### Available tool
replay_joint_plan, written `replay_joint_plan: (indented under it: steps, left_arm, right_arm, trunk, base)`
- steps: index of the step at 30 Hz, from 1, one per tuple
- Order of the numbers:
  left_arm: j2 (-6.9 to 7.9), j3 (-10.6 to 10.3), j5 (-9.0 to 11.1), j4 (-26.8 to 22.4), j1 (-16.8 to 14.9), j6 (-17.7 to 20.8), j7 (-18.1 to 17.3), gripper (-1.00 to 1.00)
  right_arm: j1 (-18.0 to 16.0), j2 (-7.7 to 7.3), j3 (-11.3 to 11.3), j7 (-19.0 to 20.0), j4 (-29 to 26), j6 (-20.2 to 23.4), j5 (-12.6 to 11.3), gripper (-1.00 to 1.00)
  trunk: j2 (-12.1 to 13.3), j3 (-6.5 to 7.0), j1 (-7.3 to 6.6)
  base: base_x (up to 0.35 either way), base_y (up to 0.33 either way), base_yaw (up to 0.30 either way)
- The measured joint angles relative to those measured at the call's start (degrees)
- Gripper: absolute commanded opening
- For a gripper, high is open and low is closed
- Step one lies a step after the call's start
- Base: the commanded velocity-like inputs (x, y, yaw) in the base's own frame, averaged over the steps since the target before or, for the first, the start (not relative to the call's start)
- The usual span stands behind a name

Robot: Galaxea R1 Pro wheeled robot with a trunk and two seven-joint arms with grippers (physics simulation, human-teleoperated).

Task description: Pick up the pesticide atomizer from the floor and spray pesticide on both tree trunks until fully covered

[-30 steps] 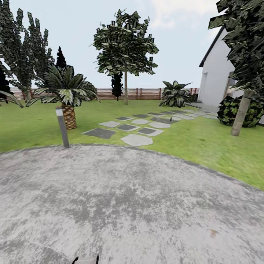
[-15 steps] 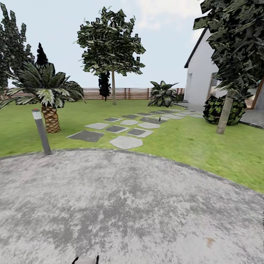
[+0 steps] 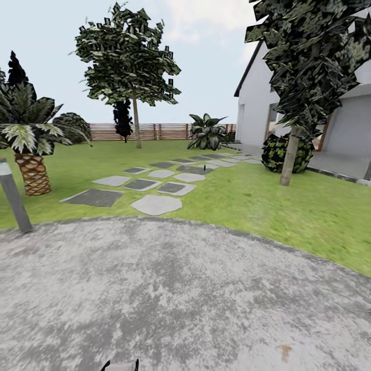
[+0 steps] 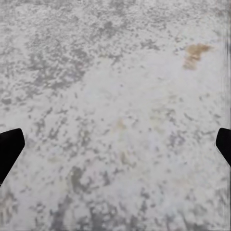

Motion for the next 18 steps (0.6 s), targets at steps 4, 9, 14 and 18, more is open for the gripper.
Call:
replay_joint_plan:
  steps: [4, 9, 14, 18]
  left_arm:
    - [-0.01, 0.0, 0.01, 0.0, 0.0, -0.02, 0.0, 1.0]
    - [0.0, 0.0, 0.0, 0.0, 0.0, -0.01, 0.0, 1.0]
    - [0.0, 0.0, 0.02, -0.02, 0.01, -0.02, 0.0, 1.0]
    - [0.0, 0.0, 0.03, -0.02, 0.01, 0.0, 0.0, 1.0]
  right_arm:
    - [0.0, 0.04, 0.01, 0.0, 0.0, 0.0, 0.0, 1.0]
    - [0.0, 0.07, -0.01, 0.01, 0.0, 0.02, 0.0, 1.0]
    - [-0.01, 0.08, 0.03, -0.01, 0.01, 0.0, 0.0, 1.0]
    - [-0.01, 0.08, 0.04, -0.05, -0.02, 0.0, 0.0, 1.0]
  trunk:
    - [0.0, 0.0, 0.0]
    - [0.0, 0.0, 0.0]
    - [0.0, 0.0, 0.0]
    - [0.0, 0.0, 0.0]
  base:
    - [0.327, 0.0, -0.256]
    - [0.327, 0.0, -0.252]
    - [0.327, 0.0, -0.106]
    - [0.327, 0.0, -0.011]
